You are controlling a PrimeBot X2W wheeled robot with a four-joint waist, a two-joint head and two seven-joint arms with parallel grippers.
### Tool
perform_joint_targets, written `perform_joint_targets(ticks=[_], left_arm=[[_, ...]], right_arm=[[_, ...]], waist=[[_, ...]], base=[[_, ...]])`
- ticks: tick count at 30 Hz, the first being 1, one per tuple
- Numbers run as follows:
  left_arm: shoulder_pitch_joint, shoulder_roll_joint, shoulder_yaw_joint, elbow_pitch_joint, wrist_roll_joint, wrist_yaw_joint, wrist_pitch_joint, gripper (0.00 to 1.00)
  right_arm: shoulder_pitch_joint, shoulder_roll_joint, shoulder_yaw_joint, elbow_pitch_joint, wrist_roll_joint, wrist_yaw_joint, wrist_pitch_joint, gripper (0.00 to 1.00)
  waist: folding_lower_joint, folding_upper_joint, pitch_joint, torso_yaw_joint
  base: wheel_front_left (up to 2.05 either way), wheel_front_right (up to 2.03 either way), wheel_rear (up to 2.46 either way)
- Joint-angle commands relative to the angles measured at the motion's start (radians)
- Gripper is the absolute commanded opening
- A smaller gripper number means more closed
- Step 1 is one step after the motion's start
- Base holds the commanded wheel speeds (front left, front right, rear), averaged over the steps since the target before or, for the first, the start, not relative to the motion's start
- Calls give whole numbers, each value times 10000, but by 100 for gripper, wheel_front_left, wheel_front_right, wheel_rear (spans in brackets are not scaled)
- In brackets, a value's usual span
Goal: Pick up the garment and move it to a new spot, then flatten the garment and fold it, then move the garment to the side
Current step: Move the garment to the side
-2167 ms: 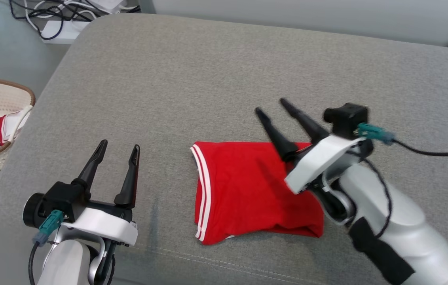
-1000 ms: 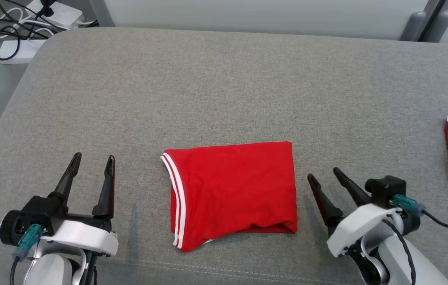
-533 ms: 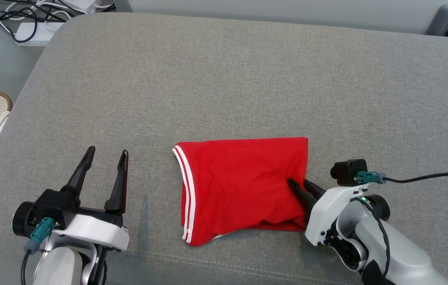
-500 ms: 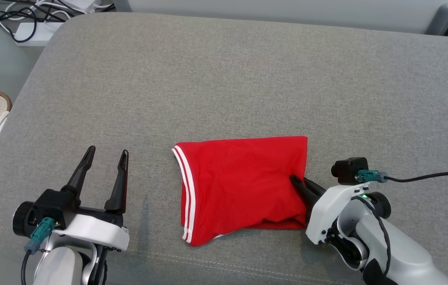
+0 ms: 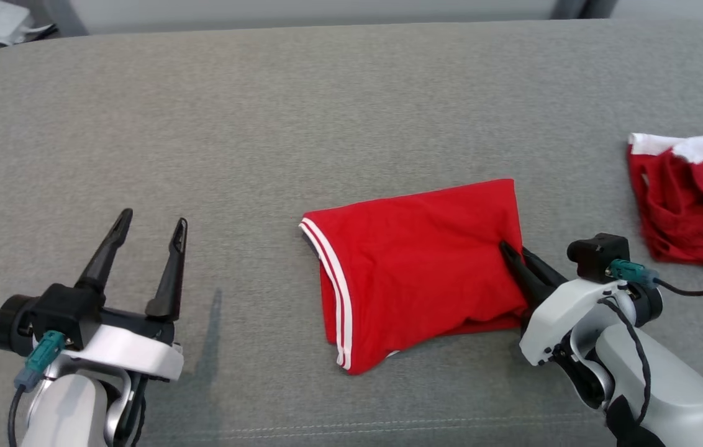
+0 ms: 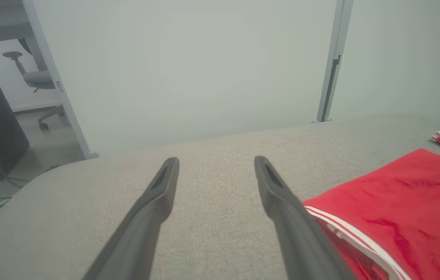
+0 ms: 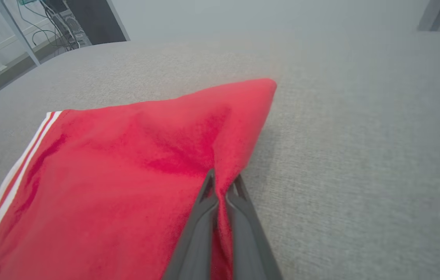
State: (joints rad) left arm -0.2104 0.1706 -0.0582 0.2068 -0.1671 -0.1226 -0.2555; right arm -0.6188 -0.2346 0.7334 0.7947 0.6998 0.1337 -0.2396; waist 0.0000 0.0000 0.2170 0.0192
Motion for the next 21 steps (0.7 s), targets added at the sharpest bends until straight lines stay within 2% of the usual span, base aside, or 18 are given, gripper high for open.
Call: perform_joint_targets(ticks=[1, 4, 5, 9, 15, 16, 18, 19, 21], left_arm=[[-560, 534, 351, -505, 11, -11, 124, 100], [-590, 645, 354, -713, 25, 15, 252, 100], [-659, 728, 333, -945, 22, 29, 396, 100], [-841, 785, 194, -1196, 26, 22, 562, 100], [-1157, 768, -136, -1264, -37, 3, 595, 100], [-1223, 771, -215, -1258, -52, 0, 559, 100], [-1278, 777, -272, -1259, -65, -3, 539, 100], [-1402, 795, -388, -1273, -80, -11, 507, 100], [-1498, 814, -467, -1273, -91, -16, 493, 100]], right_arm=[[651, -128, -608, -673, -299, -30, -216, 0], [903, -129, -959, -1020, -512, -30, -218, 0], [902, -177, -1254, -1336, -742, -30, -219, 0], [317, -370, -1342, -1693, -992, -30, -220, 0], [-1809, -1129, -740, -1878, -484, -30, 3, 0], [-2550, -1554, -639, -1701, -151, -30, 226, 0], [-2921, -1913, -566, -1513, 104, -30, 480, 0], [-3317, -2581, -451, -1142, 500, -30, 784, 0], [-3512, -3016, -416, -764, 711, -30, 886, 0]], waist=[[0, 0, 236, -1784], [0, 0, 315, -2468], [0, 0, 447, -2965], [0, 0, 665, -3279], [0, 0, 942, -3097], [0, 0, 1065, -2948], [0, 0, 1166, -2837], [0, 0, 1352, -2657], [0, 0, 1486, -2537]], base=[[0, 0, 0], [0, 0, 0], [0, 0, 0], [0, 0, 0], [0, 0, 0], [0, 0, 0], [0, 0, 0], [0, 0, 0], [0, 0, 0]])
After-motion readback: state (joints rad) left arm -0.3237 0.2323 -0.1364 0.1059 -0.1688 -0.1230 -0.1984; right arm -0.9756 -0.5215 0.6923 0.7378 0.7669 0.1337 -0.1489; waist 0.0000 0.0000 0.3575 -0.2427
